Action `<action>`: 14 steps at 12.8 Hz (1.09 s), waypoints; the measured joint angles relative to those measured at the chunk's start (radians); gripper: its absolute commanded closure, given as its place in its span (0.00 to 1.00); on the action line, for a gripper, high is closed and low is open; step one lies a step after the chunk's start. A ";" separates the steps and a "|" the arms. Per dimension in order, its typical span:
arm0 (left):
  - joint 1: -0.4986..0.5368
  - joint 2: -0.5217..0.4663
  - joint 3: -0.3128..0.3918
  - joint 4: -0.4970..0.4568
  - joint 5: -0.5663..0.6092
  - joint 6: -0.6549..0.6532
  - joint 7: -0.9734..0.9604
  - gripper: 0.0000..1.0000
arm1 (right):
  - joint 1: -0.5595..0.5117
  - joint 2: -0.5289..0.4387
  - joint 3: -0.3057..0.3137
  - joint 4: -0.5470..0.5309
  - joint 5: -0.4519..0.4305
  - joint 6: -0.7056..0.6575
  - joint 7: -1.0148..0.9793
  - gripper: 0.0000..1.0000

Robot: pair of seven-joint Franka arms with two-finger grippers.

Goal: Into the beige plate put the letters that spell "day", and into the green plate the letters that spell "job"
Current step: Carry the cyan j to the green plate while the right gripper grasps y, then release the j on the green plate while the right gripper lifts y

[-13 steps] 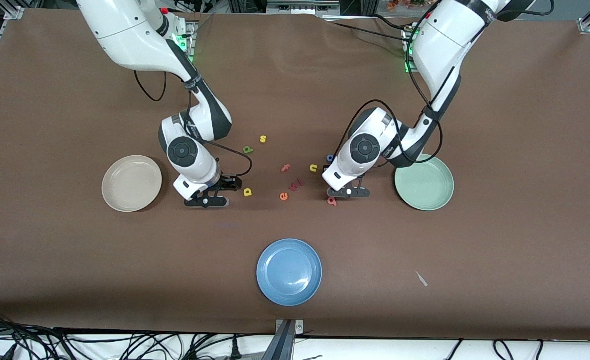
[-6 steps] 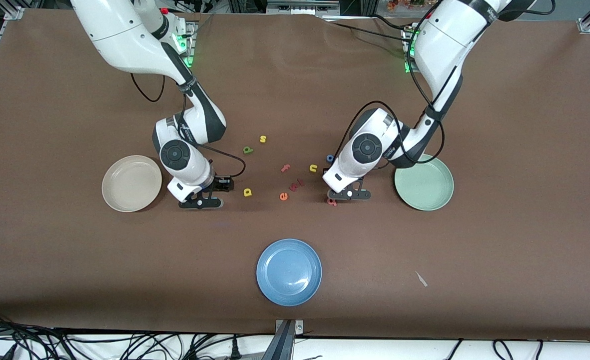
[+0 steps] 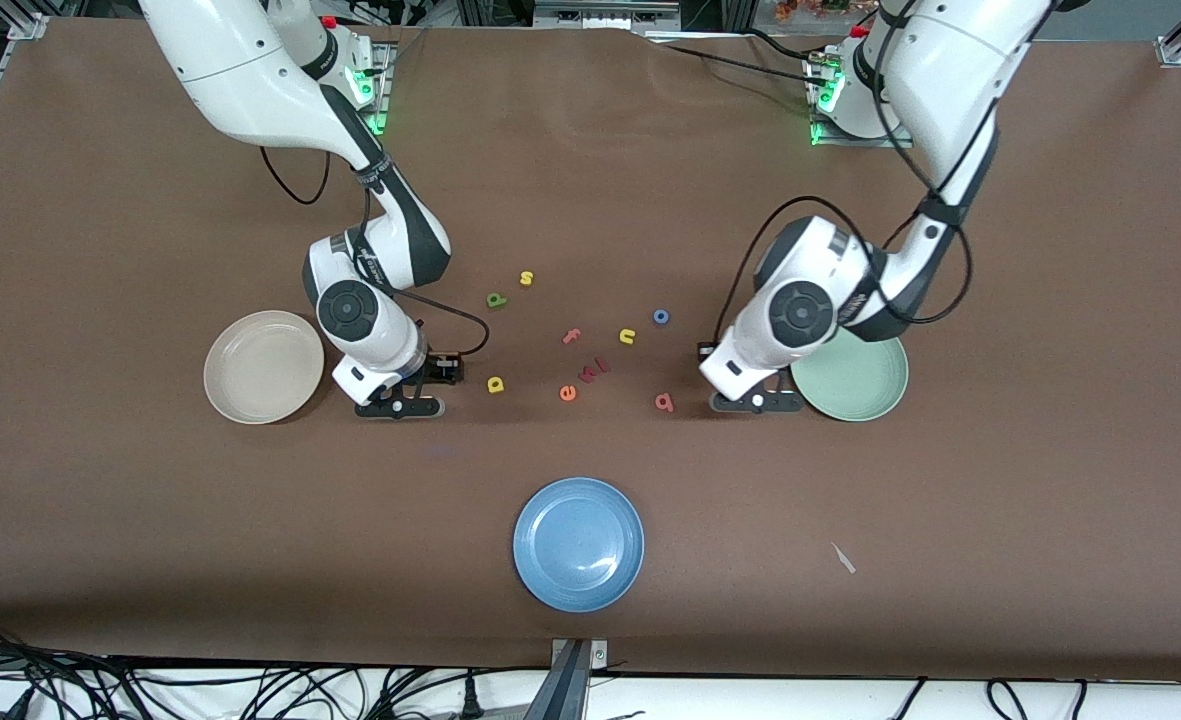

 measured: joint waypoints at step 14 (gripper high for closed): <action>0.185 -0.052 0.013 -0.244 0.111 0.073 0.384 0.69 | 0.000 -0.002 0.019 0.000 0.000 -0.004 0.000 0.58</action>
